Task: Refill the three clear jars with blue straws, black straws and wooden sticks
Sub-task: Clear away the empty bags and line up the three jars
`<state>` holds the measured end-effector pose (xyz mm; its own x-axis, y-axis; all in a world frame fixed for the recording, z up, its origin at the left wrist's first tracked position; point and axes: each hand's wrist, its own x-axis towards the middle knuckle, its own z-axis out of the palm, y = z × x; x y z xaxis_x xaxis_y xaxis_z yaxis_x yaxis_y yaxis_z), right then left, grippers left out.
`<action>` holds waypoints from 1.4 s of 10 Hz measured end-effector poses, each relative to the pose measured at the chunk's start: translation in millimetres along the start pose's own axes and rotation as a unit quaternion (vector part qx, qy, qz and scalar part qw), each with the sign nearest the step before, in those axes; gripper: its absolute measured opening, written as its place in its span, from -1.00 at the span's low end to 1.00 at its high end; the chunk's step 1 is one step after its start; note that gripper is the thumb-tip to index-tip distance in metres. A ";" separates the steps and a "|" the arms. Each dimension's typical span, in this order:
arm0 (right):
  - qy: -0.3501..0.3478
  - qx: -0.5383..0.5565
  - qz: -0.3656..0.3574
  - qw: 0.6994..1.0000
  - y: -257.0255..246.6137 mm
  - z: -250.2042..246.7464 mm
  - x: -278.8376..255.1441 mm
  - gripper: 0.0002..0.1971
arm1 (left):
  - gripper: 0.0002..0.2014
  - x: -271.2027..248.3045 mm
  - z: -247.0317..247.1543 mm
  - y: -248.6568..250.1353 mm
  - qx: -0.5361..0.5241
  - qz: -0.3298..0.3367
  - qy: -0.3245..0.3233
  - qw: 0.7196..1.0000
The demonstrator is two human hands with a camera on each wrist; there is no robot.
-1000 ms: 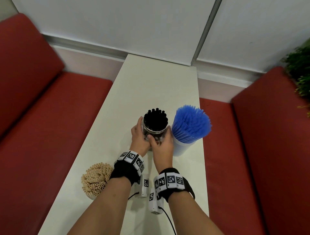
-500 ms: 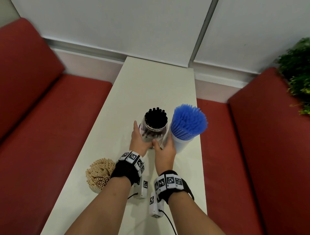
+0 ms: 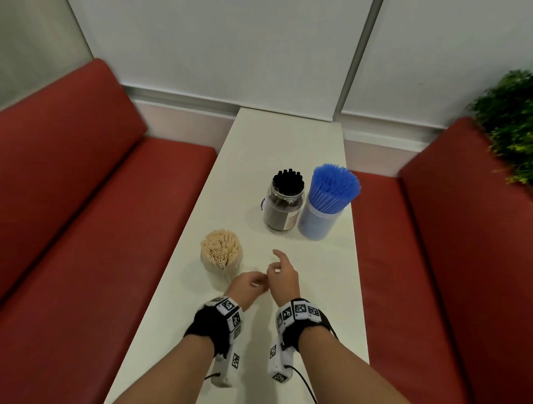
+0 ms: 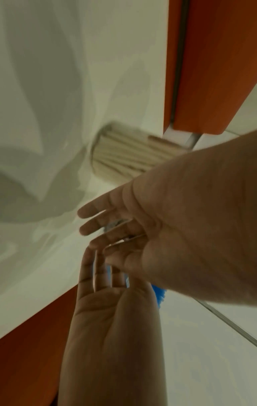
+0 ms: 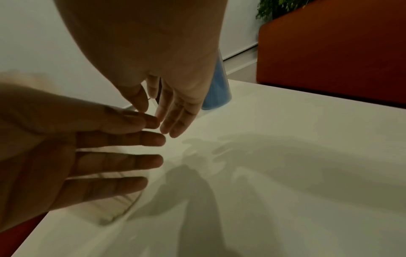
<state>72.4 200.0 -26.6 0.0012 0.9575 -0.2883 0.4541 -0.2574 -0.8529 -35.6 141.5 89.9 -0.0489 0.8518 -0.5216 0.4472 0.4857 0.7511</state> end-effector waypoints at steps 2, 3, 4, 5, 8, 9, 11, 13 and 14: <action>-0.088 -0.042 0.006 0.995 -2.8 27.3 -32.5 -0.32 | -0.83 37.5 -9.6 -115.4 0.018 -0.036 0.022 0.999; -0.114 -0.032 -0.008 0.993 -12.5 39.1 -38.7 -0.21 | -0.80 42.9 -35.8 -140.5 0.011 -0.085 0.079 0.993; -0.114 -0.018 -0.040 0.993 -28.8 49.0 -40.0 -0.18 | -0.33 50.7 -55.3 -148.6 -0.010 -0.058 0.126 0.990; -0.099 0.023 -0.061 0.993 -43.2 58.0 -35.1 -0.25 | -0.09 59.9 -64.5 -142.0 -0.047 0.020 0.109 0.993; -0.066 0.034 -0.042 0.996 -60.3 61.7 3.0 -0.19 | 0.09 99.4 -71.7 -113.3 -0.176 0.095 0.031 0.979; -0.048 0.037 -0.052 0.997 -64.9 60.7 24.7 -0.30 | 0.13 121.2 -79.7 -102.3 -0.175 0.094 0.022 0.980; -0.016 0.027 -0.063 0.998 -75.0 63.9 76.4 -0.38 | 0.12 180.3 -101.2 -77.4 -0.145 0.115 0.035 0.982; -0.019 0.015 -0.074 0.997 -92.2 62.8 125.4 -0.35 | 0.19 238.9 -109.4 -64.9 -0.145 0.134 0.079 0.977; -0.029 0.006 -0.069 0.997 -101.4 62.0 144.6 -0.26 | 0.21 261.5 -113.6 -60.7 -0.174 0.154 0.072 0.970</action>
<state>-28.8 356.5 -8.8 -0.1133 0.9749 -0.1917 0.4350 -0.1248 -0.8918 -177.0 357.1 -46.2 -0.0961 0.9734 -0.2079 0.1336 0.2196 0.9664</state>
